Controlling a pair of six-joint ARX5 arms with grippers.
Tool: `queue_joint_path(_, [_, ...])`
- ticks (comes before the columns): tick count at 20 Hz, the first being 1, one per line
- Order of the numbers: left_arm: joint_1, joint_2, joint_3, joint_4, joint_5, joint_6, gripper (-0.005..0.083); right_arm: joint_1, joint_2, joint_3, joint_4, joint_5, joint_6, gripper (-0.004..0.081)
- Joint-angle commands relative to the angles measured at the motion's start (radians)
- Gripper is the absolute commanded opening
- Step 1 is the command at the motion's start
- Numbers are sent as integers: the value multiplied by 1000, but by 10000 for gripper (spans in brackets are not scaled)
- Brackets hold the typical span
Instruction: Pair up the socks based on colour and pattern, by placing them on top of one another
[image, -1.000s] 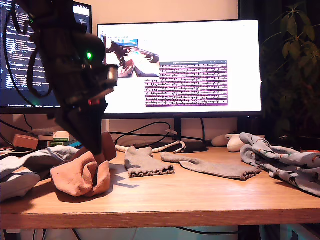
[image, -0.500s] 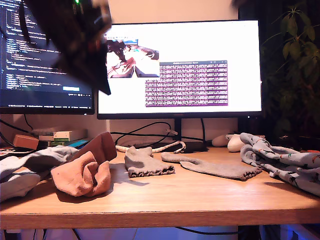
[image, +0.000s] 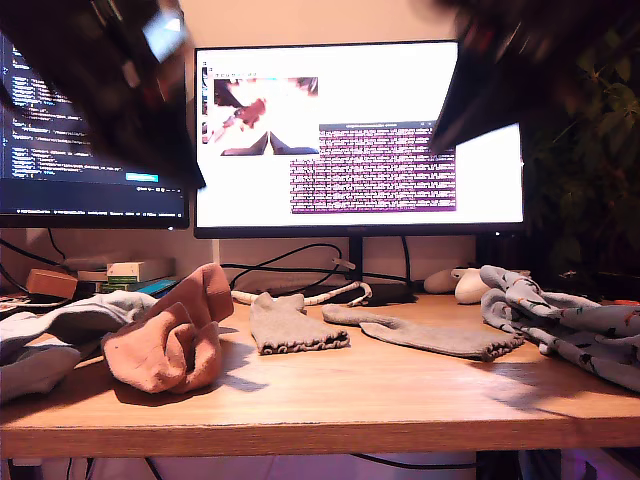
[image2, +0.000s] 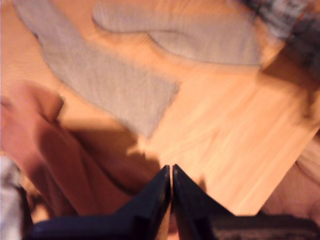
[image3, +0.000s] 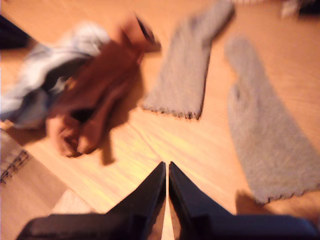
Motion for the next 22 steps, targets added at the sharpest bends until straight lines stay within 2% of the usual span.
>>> queue_joint_path(1, [-6,-25,-73,33,5,-16,-24,-8,58,83,-11,-1,2,-11])
queue_joint_path(5, [-27,-109,-143,72,4,-21,-24,-16,235,254,-96,10,-10,-11])
queue_joint_path(9, [-42,-122,-144,58,4,-26,-24,-75,388,384,-237,58,-56,-11])
queue_joint_path(12, [-45,-122,-144,58,4,-25,-24,-116,475,401,-326,134,-105,-11])
queue_joint_path(15, [-45,-122,-144,59,4,-26,-24,-147,536,401,-305,157,-108,-11])
queue_joint_path(22, [-45,-122,-144,69,5,-25,-24,-166,650,401,-277,193,-132,-11])
